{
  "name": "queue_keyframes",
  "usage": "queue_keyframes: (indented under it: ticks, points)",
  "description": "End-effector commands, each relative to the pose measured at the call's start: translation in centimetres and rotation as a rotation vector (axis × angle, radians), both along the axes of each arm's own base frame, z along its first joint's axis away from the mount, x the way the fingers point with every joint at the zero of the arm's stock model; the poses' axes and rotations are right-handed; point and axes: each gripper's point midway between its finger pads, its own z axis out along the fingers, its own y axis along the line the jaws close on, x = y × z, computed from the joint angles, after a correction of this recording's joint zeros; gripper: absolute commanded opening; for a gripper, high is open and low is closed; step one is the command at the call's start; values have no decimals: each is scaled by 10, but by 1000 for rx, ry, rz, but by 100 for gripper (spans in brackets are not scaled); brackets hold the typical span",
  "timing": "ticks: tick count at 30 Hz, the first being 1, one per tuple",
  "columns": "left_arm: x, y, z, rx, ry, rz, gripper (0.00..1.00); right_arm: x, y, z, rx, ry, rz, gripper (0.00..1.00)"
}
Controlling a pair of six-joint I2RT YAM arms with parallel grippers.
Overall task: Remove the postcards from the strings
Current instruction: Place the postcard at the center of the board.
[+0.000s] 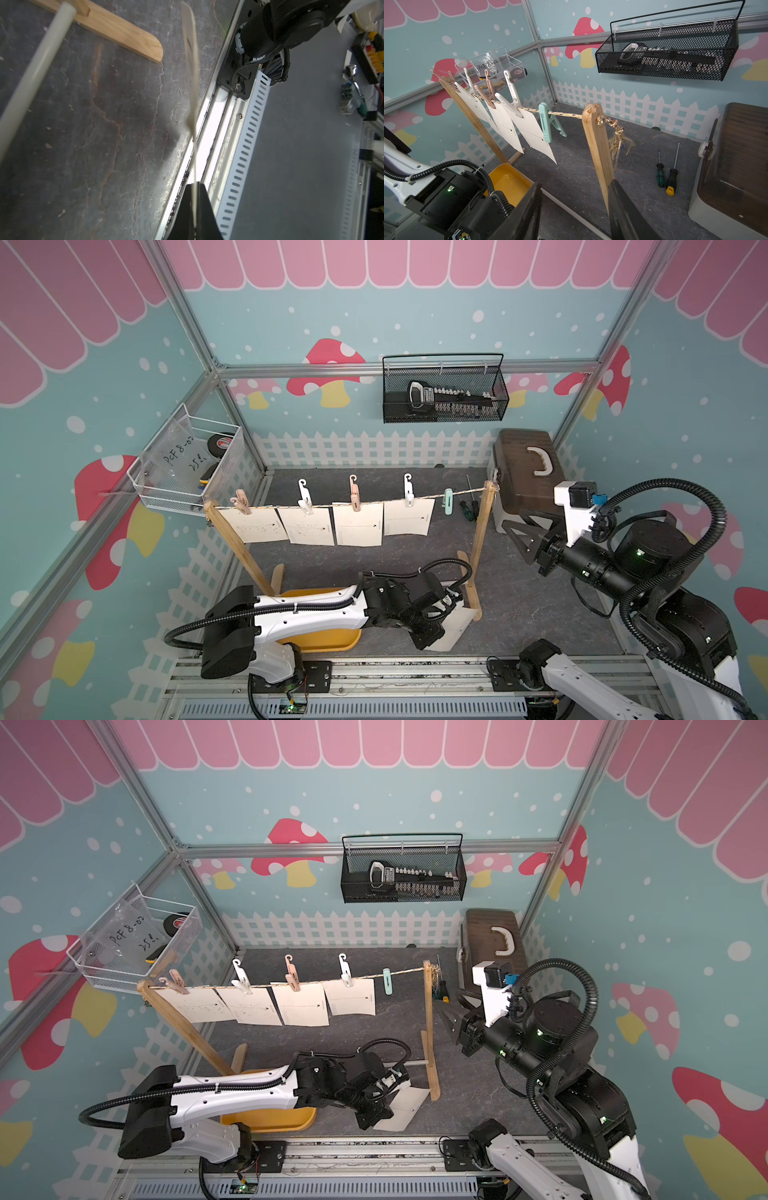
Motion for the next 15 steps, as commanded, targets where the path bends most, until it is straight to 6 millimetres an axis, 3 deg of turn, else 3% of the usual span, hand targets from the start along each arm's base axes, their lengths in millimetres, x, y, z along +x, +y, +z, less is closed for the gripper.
queue_keyframes:
  ticks: [1,9,15]
  points:
    - [3,-24,16,-188,184,106,0,-5,-4,10,6,-39,-5,51]
    - [23,-33,3,-282,297,271,0,-5,-5,12,6,-42,-6,51]
    - [37,-27,-16,-267,343,369,0,-5,-5,13,6,-44,-9,51]
